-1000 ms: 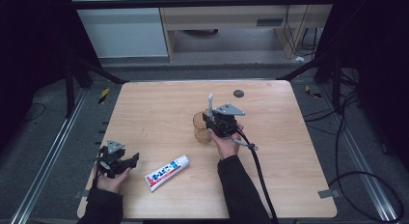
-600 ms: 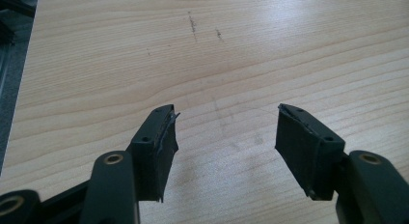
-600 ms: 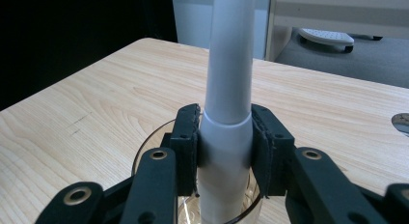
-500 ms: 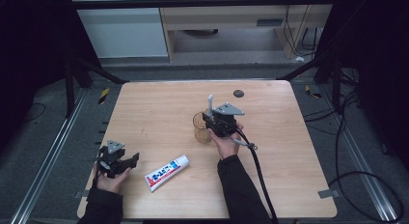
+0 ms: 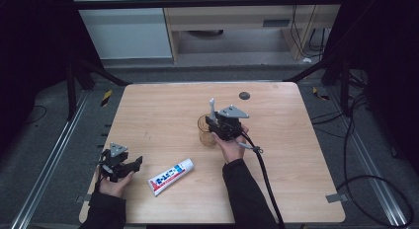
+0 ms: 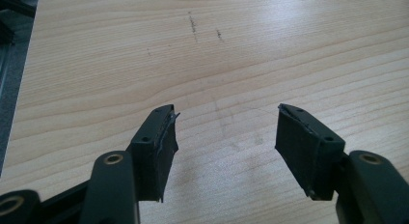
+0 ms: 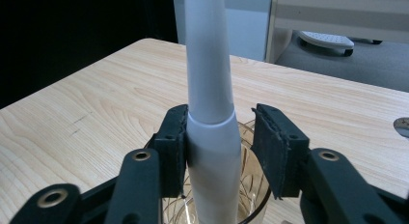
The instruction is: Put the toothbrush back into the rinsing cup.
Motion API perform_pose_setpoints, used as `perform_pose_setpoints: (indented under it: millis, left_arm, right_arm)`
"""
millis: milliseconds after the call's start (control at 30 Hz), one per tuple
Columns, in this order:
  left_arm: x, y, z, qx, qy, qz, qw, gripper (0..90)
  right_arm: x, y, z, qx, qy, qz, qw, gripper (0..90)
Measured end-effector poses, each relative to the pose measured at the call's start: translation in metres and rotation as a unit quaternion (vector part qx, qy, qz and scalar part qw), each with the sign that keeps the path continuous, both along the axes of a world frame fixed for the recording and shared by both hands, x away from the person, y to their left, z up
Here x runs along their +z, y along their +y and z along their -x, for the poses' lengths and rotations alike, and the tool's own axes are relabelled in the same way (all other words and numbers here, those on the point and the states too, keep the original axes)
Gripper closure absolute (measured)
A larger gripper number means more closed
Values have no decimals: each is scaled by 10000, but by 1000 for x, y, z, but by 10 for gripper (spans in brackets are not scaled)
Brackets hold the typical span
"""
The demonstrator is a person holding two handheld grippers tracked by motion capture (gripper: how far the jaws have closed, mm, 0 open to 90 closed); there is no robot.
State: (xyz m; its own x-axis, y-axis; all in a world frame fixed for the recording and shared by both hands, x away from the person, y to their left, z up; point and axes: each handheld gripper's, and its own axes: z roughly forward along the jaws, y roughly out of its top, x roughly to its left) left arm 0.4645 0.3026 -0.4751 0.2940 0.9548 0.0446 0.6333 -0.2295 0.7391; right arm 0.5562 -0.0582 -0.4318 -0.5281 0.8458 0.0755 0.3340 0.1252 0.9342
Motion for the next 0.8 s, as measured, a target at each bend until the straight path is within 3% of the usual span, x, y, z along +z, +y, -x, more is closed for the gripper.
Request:
perform_pose_setpoints:
  millis: [233,467,800]
  left_arm:
    - [0,0,0,0,-5,0,10000,388]
    - [0,0,0,-1,-9,6,10000,388]
    - [1,0,1,-23,-33,46,10000,396]
  right_arm:
    - [0,1,1,41,-27,-46,10000,486]
    - [2,2,3,90,10,-94,9999,331]
    - [9,-8,18,115,141,95,9998,191]
